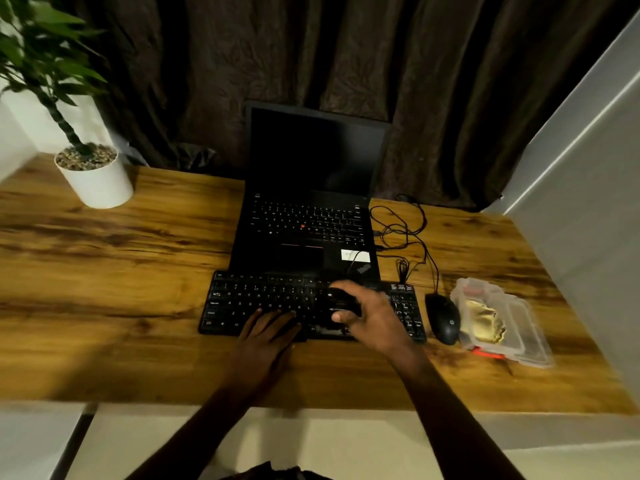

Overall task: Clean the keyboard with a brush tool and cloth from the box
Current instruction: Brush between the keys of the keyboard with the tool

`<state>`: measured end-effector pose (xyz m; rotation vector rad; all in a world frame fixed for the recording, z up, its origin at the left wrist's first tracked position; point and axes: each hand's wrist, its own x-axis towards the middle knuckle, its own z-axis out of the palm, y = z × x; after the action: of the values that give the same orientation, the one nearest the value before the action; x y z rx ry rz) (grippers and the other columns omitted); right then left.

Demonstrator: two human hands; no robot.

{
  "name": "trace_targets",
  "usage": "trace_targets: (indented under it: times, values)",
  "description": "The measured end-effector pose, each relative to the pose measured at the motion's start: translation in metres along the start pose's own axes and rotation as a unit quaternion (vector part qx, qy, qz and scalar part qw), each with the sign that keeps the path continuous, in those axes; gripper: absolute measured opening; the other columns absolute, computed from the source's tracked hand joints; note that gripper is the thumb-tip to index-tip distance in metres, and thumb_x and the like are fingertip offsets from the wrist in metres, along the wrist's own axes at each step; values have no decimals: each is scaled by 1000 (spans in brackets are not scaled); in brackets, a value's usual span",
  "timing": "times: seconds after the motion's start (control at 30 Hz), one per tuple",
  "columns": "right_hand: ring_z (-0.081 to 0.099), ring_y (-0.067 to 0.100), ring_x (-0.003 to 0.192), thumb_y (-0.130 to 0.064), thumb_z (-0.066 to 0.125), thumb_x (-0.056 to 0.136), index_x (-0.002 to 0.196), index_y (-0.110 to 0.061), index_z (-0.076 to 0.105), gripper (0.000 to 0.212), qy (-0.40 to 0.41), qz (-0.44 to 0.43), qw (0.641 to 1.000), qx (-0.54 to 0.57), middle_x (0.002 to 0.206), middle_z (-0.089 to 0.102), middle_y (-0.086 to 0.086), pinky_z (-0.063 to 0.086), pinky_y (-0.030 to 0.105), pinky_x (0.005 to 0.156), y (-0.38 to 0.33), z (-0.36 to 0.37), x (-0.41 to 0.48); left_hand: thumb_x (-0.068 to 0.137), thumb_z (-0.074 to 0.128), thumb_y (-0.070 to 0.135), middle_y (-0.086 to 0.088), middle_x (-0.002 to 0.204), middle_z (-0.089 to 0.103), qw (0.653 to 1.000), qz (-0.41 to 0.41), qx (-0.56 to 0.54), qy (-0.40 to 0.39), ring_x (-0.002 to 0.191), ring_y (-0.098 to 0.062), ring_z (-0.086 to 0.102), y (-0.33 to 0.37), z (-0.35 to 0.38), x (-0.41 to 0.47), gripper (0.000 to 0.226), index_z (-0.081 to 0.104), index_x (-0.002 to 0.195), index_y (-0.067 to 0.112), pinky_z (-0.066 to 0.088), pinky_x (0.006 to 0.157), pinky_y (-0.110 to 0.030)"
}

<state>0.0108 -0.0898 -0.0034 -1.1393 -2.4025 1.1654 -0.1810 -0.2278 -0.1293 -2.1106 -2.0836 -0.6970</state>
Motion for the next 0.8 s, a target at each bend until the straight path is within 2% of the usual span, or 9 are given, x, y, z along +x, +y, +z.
trace_targets:
  times: [0.03, 0.13, 0.17, 0.3, 0.47, 0.6, 0.63, 0.73, 0.8]
  values:
    - [59, 11, 113, -15, 70, 87, 132, -45, 50, 58, 3, 11, 1000, -12, 127, 59, -6, 60, 30, 84, 6, -8, -2, 96, 45, 37, -1, 142, 54, 1000, 0, -1, 1, 132, -25, 46, -2, 2, 0, 41, 57, 133, 25, 25, 115, -50]
    - [56, 4, 109, -13, 70, 87, 135, -41, 50, 59, 18, 25, 999, -41, 124, 55, -13, 50, 5, 69, 20, -26, -10, 95, 49, 34, -1, 141, 55, 1000, 2, -11, 14, 132, -24, 45, -5, 6, -1, 39, 62, 131, 25, 27, 114, -50]
    - [57, 3, 108, -13, 70, 88, 136, -39, 50, 58, 24, 24, 998, -47, 123, 57, -13, 49, 4, 68, 21, -27, -12, 96, 50, 34, 0, 141, 55, 1000, 1, -15, 18, 133, -24, 45, -5, 5, -1, 38, 63, 131, 25, 28, 114, -50]
    - [62, 8, 107, -15, 71, 87, 135, -40, 50, 58, 30, 8, 999, -34, 121, 63, -7, 59, 31, 87, 14, -12, -9, 97, 47, 36, -1, 139, 57, 999, 2, -16, 37, 131, -24, 45, -2, 4, 1, 37, 66, 127, 24, 30, 111, -50]
    - [61, 10, 111, -12, 70, 88, 135, -36, 51, 56, 17, -7, 1000, 12, 120, 63, -6, 59, 30, 87, -1, 6, -4, 96, 47, 36, -2, 139, 58, 999, 5, -16, 44, 129, -26, 48, -2, 2, 1, 38, 66, 127, 23, 32, 111, -50]
    - [61, 9, 112, -10, 70, 87, 135, -38, 51, 59, 18, 6, 1000, -3, 125, 62, -5, 56, 16, 79, 17, -19, -10, 93, 55, 29, 0, 140, 56, 998, 1, -37, 50, 130, -25, 48, -1, 1, 0, 37, 67, 127, 23, 33, 112, -51]
    - [60, 9, 113, -10, 71, 87, 135, -39, 51, 59, 25, 13, 999, -18, 127, 61, -5, 57, 18, 80, 24, -26, -12, 92, 55, 29, 0, 140, 56, 998, 2, -35, 52, 130, -24, 47, -2, 1, 0, 37, 67, 127, 23, 32, 112, -50]
    - [57, 14, 117, -18, 71, 86, 132, -50, 48, 60, 44, 34, 997, -48, 129, 59, -5, 58, 41, 89, 35, -34, -16, 92, 51, 31, -1, 138, 59, 998, 3, -29, 61, 129, -23, 46, -1, 1, 1, 38, 68, 124, 22, 29, 113, -46]
    - [54, 14, 118, -22, 71, 86, 130, -57, 45, 62, 44, 41, 997, -55, 132, 56, -5, 57, 36, 89, 32, -28, -15, 93, 50, 32, -1, 137, 59, 998, 1, -26, 63, 128, -22, 45, 0, 0, 1, 37, 69, 124, 22, 28, 113, -45]
